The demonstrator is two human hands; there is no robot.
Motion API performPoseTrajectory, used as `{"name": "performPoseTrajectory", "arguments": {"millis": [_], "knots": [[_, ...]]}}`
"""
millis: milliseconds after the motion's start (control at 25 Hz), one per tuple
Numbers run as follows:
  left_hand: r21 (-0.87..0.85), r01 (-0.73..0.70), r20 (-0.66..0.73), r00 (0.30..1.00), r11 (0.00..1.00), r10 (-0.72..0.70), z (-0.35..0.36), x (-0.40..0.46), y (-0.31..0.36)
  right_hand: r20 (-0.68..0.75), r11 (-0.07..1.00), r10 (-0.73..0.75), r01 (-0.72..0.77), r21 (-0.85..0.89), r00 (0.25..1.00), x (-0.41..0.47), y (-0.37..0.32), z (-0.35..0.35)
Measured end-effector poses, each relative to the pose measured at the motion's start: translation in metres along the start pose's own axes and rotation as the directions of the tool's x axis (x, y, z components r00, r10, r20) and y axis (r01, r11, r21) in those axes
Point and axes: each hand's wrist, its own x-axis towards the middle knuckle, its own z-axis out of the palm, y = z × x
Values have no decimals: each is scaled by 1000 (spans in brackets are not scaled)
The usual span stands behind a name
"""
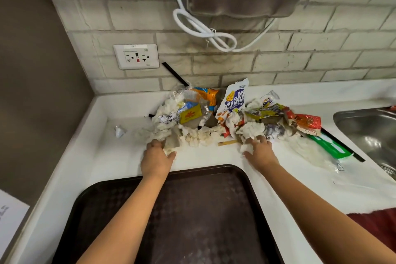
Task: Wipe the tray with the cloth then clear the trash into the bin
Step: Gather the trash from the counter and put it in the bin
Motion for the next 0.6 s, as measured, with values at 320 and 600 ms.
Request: {"name": "performPoseTrajectory", "arguments": {"millis": [320,600], "knots": [[-187,-44,-140,990,981,18,-13,2,-7,-122,960,113,-76,270,986,-5,6,9],[-203,-39,34,998,978,47,-10,-10,-13,-18,984,85,-81,159,996,-10,11,6]]}}
